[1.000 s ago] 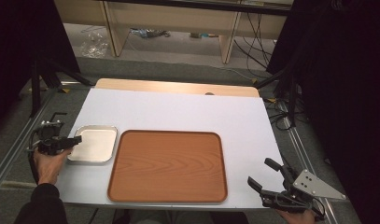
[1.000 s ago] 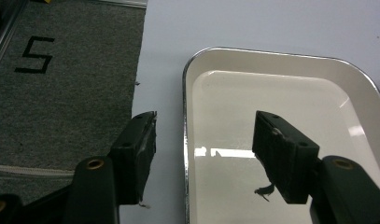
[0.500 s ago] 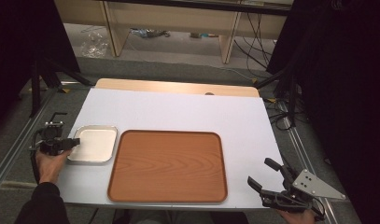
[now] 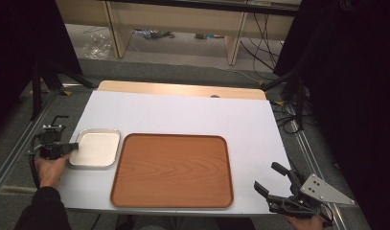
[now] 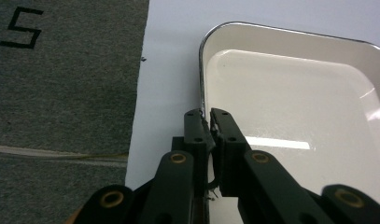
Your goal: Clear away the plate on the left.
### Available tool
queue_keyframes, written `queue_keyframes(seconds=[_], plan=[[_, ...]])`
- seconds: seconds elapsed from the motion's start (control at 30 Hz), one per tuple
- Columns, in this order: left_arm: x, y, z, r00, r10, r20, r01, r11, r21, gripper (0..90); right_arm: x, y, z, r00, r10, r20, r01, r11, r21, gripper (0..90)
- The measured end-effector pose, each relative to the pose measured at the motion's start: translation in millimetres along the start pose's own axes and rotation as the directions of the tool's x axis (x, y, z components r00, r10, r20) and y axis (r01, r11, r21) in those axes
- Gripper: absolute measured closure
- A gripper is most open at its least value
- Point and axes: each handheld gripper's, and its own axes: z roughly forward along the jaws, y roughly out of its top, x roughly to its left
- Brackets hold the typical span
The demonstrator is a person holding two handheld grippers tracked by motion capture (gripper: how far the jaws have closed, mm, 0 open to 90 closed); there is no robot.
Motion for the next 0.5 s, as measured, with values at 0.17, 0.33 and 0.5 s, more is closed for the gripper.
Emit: queue_keyframes(seconds=[0.17, 0.33, 0.5], plan=[[4.5, 1.3, -9.1, 0.9994, -0.006, 0.033, 0.007, 0.9992, -0.039, 88.5, -0.2, 0.0, 0.0, 1.0, 0.0, 0.0, 0.0, 1.0, 0.0, 18.1], [5.2, 0.8, -11.0, 0.999, -0.013, 0.044, 0.015, 0.9979, -0.064, 88.7, -0.2, 0.1, -0.4, 1.0, -0.001, -0.001, 0.001, 1.0, -0.001, 18.1], [2.2, 2.7, -14.3, 0.9981, -0.039, 0.047, 0.044, 0.994, -0.1, 88.8, -0.4, 0.1, -0.4, 1.0, 0.0, -0.001, 0.0, 1.0, -0.002, 18.1]])
